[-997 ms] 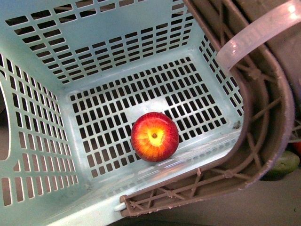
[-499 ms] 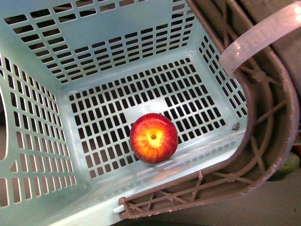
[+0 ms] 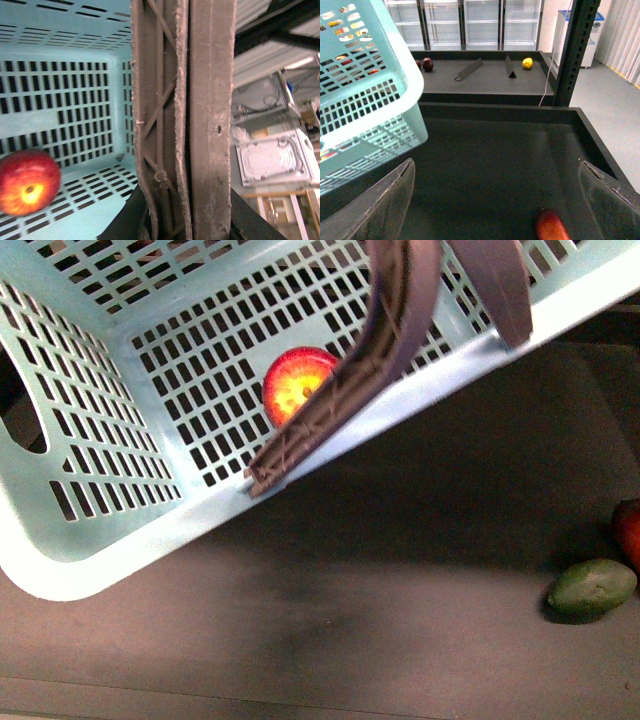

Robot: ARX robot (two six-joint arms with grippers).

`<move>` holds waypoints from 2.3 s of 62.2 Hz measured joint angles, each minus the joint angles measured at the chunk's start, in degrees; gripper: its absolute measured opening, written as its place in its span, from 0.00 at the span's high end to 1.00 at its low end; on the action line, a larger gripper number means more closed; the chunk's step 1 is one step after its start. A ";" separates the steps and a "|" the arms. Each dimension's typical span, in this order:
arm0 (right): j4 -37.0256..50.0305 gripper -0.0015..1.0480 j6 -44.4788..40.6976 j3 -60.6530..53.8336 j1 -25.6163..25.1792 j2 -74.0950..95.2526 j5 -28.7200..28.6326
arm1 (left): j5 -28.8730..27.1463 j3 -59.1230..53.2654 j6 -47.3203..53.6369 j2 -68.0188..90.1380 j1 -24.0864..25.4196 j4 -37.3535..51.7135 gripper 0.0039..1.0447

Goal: Pick apple with right arm and hold basket with left

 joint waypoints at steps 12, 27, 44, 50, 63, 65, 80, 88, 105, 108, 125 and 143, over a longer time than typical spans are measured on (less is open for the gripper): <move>0.00 0.08 0.00 0.00 0.00 -0.02 0.00 | -0.42 -0.31 -9.09 0.39 10.82 -2.91 0.83; 0.00 0.08 0.00 0.00 0.00 -0.04 -0.02 | -6.25 -0.79 -20.39 10.56 25.51 -0.90 0.83; 0.00 0.08 0.02 0.00 0.00 -0.04 -0.02 | -8.96 3.85 -28.89 22.14 27.43 -3.48 0.83; 0.00 0.08 0.00 0.00 0.00 -0.04 -0.02 | -10.32 4.70 -29.77 23.52 27.36 -5.40 0.83; 0.00 0.08 0.00 0.00 0.00 -0.04 -0.02 | -11.80 4.83 -31.63 24.98 27.28 -7.17 0.83; 0.00 0.08 0.00 0.00 0.00 -0.04 -0.02 | -11.78 4.83 -31.71 25.09 27.19 -7.30 0.83; 0.00 0.08 0.00 0.00 0.00 -0.04 -0.02 | -11.89 4.83 -32.76 25.18 26.64 -8.15 0.65; 0.00 0.08 0.02 0.00 0.00 -0.04 0.00 | -12.15 5.01 -32.83 24.52 26.64 -11.85 0.36; 0.00 0.08 0.00 0.00 0.00 -0.04 -0.02 | -10.91 0.02 -32.61 13.20 27.80 -17.53 0.07; 0.00 0.08 0.00 0.00 0.00 -0.04 -0.02 | -10.56 -1.81 -32.22 10.38 28.20 -18.60 0.07; 0.00 0.08 0.00 0.00 0.00 -0.04 -0.02 | -8.87 -5.25 -29.42 2.89 28.72 -20.15 0.07; 0.00 0.08 0.02 0.00 0.00 -0.04 -0.02 | 1.07 -29.20 19.52 -0.70 29.79 35.54 0.40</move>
